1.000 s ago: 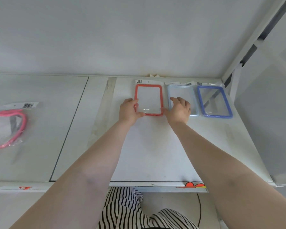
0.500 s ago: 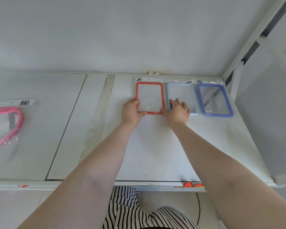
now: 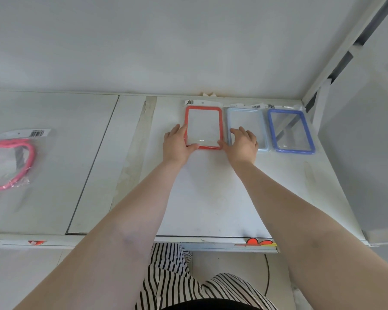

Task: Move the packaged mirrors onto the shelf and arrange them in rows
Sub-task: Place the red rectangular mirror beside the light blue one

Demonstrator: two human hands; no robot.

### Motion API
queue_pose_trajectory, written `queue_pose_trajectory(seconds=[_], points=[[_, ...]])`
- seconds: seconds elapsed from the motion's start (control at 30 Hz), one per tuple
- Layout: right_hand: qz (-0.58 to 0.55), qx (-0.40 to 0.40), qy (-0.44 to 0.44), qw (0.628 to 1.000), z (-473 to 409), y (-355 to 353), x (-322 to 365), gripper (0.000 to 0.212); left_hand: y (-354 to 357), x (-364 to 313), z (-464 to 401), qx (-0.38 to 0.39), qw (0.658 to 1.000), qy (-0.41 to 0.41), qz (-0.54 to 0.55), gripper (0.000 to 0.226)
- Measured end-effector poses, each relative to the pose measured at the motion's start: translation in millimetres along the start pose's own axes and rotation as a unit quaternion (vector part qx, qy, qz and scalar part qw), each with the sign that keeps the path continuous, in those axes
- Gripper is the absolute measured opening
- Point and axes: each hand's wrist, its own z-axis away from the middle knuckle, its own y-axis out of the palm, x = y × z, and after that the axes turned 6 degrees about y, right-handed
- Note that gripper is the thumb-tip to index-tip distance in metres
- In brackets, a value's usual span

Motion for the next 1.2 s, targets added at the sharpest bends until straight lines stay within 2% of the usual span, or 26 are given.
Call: queue_pose_trajectory(seconds=[0.1, 0.2, 0.4, 0.5, 0.7, 0.97, 1.1, 1.2], points=[[-0.05, 0.011, -0.029, 0.998, 14, -12, 4, 0.053, -20, -11, 17, -0.004, 1.0, 0.012, 0.005, 0.064], [-0.084, 0.047, -0.044, 0.994, 38, -24, 9, 0.043, -44, -13, 49, 0.008, 1.0, 0.001, -0.011, 0.064], [-0.083, 0.152, -0.084, 0.981, 100, -23, 30, 0.044, -100, 6, 147, 0.036, 0.996, -0.051, -0.067, 0.059], [-0.078, 0.192, -0.129, 0.97, 134, -19, 49, 0.044, -122, 25, 187, 0.019, 0.992, -0.086, -0.086, 0.056], [-0.055, 0.245, -0.22, 0.943, 204, -4, 76, 0.044, -147, 63, 256, -0.037, 0.99, -0.12, -0.057, 0.051], [-0.051, 0.267, -0.27, 0.924, 320, 49, 137, 0.044, -203, 151, 364, -0.065, 0.987, -0.144, -0.023, 0.048], [0.011, 0.255, -0.287, 0.923, 396, 85, 174, 0.039, -245, 219, 430, -0.035, 0.982, -0.176, -0.054, 0.053], [0.051, 0.275, -0.299, 0.913, 445, 116, 196, 0.041, -274, 263, 474, -0.02, 0.98, -0.184, -0.072, 0.057]])
